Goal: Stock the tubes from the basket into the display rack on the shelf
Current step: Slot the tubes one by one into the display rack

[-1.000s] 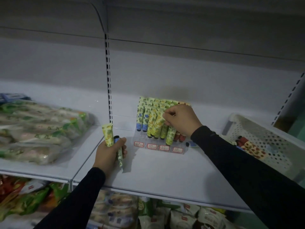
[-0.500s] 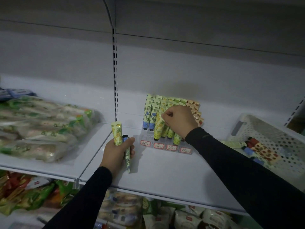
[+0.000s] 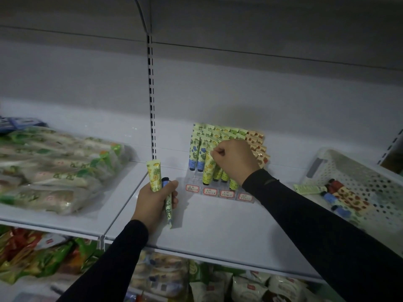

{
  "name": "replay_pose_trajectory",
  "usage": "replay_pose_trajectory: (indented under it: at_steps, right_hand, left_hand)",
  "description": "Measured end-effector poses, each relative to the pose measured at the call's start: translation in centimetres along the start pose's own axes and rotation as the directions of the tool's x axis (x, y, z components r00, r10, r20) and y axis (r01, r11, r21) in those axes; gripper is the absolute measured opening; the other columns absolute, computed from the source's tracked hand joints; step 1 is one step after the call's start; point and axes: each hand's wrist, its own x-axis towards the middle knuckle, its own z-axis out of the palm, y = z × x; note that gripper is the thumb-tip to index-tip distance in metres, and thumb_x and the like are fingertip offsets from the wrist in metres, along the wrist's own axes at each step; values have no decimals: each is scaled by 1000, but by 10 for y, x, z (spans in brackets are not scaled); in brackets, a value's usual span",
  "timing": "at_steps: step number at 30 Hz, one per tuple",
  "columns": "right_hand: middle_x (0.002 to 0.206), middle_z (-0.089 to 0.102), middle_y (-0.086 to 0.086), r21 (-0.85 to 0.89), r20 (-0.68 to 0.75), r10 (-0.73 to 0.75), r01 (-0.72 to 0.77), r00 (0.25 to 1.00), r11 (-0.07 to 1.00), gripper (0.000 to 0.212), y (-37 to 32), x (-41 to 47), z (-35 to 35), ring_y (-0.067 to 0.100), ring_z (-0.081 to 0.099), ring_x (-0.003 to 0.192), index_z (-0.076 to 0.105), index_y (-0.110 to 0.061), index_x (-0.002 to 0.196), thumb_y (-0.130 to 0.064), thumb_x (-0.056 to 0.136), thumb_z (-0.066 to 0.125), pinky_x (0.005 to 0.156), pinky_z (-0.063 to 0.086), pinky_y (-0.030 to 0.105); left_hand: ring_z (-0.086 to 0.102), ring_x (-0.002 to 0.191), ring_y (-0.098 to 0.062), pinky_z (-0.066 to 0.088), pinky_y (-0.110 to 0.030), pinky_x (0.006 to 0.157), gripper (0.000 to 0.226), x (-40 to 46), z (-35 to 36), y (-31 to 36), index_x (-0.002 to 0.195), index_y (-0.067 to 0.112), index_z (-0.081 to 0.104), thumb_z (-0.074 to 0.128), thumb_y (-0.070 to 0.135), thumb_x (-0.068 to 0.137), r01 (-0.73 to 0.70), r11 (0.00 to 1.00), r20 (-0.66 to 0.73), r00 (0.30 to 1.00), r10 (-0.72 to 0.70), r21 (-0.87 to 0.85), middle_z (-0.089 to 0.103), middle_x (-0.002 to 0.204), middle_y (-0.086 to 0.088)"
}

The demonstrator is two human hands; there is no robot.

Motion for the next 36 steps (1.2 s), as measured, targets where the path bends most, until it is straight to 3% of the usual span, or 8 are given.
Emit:
replay_pose_trajectory:
  at_steps: [10, 27, 31, 36]
  right_hand:
    - [75, 70, 12, 39, 77, 88, -91, 993, 995, 32, 3, 7, 2, 22, 65, 70, 70, 1, 76, -25, 92, 62, 69, 42, 21]
    - [77, 71, 14, 22, 103, 125, -128, 987, 992, 33, 2, 11, 1, 25, 66, 71, 66, 2, 68, -23, 90, 65, 73, 51, 26]
    - [63, 56, 10, -5, 105, 108, -108, 989, 994, 38, 0, 11, 0, 22, 54, 58, 51, -9, 57, -22, 90, 64, 71, 52, 27]
    - [77, 69, 17, 11, 99, 101, -102, 990, 995, 37, 2, 8, 2, 29, 66, 73, 65, 4, 70, -27, 91, 63, 75, 55, 35]
  left_hand:
    - [52, 50, -22, 47, -28, 46, 10, -1, 0, 0, 86, 5, 58, 67, 3, 90, -1, 1000, 0, 1000, 1, 14, 58, 64, -13]
    - [54, 51, -22, 47, -29, 47, 10, 2, -1, -4, 86, 5, 59, 68, 5, 89, -15, 999, 9, 1000, 15, 45, 59, 64, -12]
    - [54, 52, -23, 47, -30, 48, 10, 3, -2, -4, 86, 4, 59, 68, 5, 89, -11, 999, 9, 1000, 11, 46, 59, 64, -12]
    - [54, 52, -23, 48, -29, 49, 10, 3, -3, -5, 86, 5, 59, 69, 6, 89, -10, 999, 12, 1000, 9, 46, 60, 64, -12]
